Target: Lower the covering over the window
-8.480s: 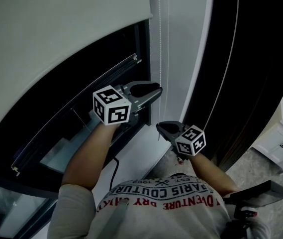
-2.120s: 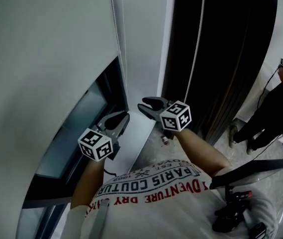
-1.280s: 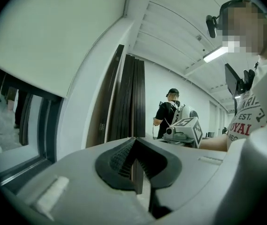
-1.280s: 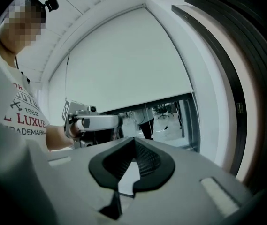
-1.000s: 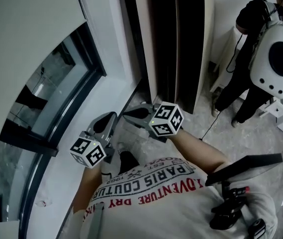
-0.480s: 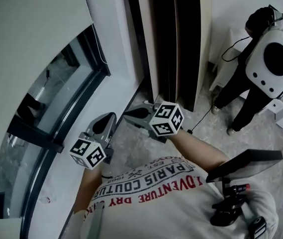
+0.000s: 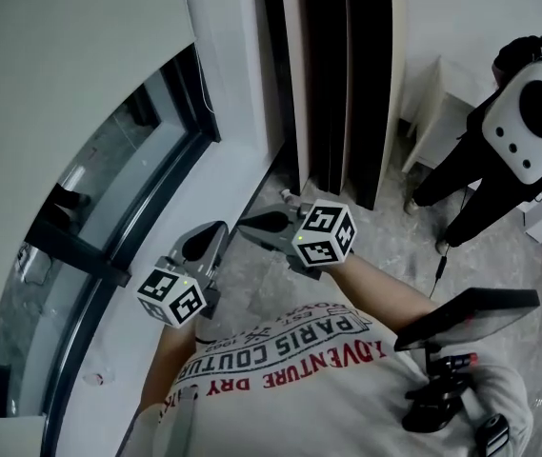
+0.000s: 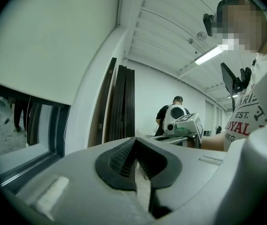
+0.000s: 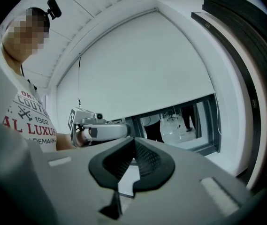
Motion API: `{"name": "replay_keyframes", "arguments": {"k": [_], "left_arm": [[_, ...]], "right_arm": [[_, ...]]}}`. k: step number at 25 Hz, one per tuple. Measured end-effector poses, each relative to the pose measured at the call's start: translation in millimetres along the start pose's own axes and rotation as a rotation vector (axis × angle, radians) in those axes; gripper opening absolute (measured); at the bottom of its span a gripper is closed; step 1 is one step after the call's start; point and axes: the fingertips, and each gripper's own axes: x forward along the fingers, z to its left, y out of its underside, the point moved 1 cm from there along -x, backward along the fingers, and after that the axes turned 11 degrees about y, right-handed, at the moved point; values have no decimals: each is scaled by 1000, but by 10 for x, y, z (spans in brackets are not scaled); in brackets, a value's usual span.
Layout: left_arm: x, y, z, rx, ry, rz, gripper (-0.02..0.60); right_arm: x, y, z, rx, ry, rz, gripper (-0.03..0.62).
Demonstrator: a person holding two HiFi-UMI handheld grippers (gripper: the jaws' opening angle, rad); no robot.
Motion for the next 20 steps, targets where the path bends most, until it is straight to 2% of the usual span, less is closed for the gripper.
{"name": "replay_keyframes", "arguments": {"k": [20], "left_arm": [[98,-52,-145,9,53,6,2]], "right_arm": [[-103,-32,-39,29,23,-12,5]]}}
